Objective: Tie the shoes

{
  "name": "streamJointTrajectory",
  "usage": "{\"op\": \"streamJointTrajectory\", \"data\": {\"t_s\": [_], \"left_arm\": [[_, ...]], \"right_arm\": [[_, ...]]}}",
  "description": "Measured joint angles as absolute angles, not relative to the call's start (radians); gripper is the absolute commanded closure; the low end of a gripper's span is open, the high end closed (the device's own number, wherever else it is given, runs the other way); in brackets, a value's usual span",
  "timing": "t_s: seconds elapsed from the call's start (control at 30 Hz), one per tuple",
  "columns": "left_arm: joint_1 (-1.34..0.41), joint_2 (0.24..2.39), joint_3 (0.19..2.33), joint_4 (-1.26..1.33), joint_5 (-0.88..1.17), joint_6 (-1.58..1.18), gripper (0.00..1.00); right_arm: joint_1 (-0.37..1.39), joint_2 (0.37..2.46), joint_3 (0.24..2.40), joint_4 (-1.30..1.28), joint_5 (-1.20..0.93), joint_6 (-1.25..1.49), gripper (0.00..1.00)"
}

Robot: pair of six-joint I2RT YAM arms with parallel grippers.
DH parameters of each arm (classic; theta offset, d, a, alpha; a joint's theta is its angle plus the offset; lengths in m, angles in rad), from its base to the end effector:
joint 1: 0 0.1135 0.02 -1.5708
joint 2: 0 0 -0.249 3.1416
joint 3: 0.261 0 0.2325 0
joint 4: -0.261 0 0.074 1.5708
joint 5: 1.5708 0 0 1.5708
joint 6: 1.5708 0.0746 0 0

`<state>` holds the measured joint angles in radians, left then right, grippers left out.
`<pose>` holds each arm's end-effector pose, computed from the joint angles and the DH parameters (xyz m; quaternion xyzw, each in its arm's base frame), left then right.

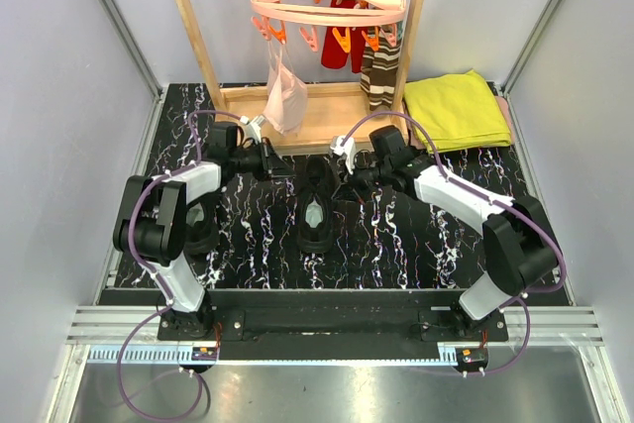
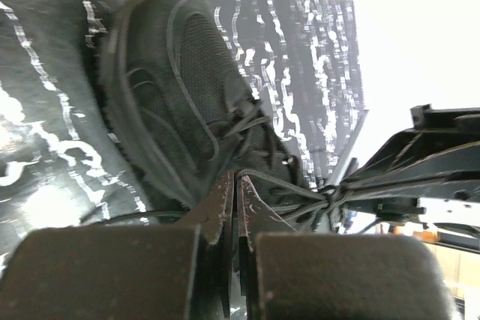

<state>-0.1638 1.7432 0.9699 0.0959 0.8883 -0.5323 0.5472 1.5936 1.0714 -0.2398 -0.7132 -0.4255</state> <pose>0.3454 -0.1158 0.1690 0.0333 0.8346 -0.4973 0.2345 0.2689 0.2210 0.2124 -0.5241 0.6974 0.3428 0.3485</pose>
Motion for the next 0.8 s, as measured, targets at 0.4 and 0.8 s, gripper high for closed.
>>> {"op": "streamJointTrajectory", "data": {"t_s": [0.4,0.8], "left_arm": [[-0.139,1.743,1.027,-0.067,0.85,-0.366,1.0],[-0.083,1.742,1.058,-0.136,0.812,-0.284,1.0]], "right_arm": [[0.514,1.542,1.035,-0.237,-0.697,-0.348,1.0],[0.434,1.513,1.003,-0.289,-0.7,-0.294,1.0]]}}
